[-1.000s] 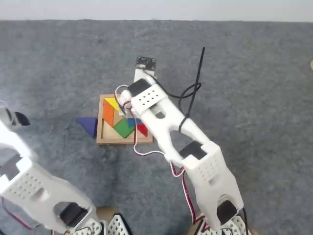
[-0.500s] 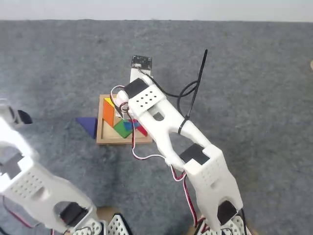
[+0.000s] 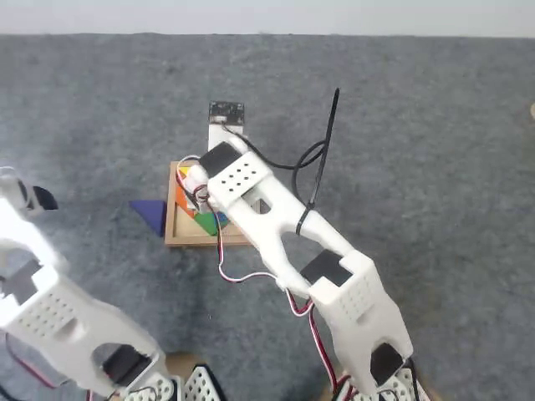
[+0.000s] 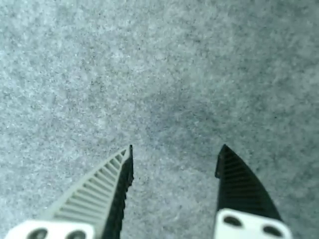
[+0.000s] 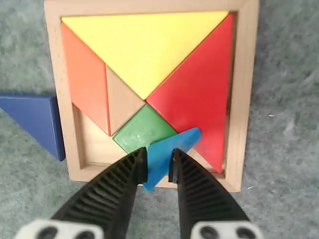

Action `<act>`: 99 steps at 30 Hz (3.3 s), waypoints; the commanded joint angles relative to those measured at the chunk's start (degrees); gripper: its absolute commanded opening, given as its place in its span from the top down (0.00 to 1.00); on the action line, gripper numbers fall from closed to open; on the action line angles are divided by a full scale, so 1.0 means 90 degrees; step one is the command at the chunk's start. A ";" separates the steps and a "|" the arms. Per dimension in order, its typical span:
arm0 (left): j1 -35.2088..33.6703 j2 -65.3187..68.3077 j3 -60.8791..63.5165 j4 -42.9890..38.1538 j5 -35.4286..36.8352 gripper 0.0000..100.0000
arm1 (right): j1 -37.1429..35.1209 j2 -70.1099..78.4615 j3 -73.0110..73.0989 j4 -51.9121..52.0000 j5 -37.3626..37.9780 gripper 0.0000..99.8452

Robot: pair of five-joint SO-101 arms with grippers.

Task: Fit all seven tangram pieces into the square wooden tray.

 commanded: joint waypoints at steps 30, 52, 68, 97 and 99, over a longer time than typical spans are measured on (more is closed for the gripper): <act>0.0029 -0.0049 -0.0239 -0.0068 -0.0010 0.74 | 0.0200 -0.0689 -0.0293 -0.0991 0.0117 0.91; 0.0010 -0.0049 -0.0239 -0.0088 -0.0010 0.74 | -0.0396 -0.0210 -0.0293 -0.0015 0.0215 0.91; 0.0039 -0.0049 -0.0239 -0.0088 -0.0010 0.74 | 0.0034 -0.0298 0.0567 -0.0298 0.0293 0.91; 0.0010 -0.0049 -0.0239 -0.0068 -0.0010 0.74 | -0.0825 -0.1441 0.2393 -0.0982 0.1475 0.91; 0.0010 -0.0049 -0.0230 -0.0068 -0.0010 0.74 | -0.0728 -0.1441 0.2383 -0.1089 0.1485 0.91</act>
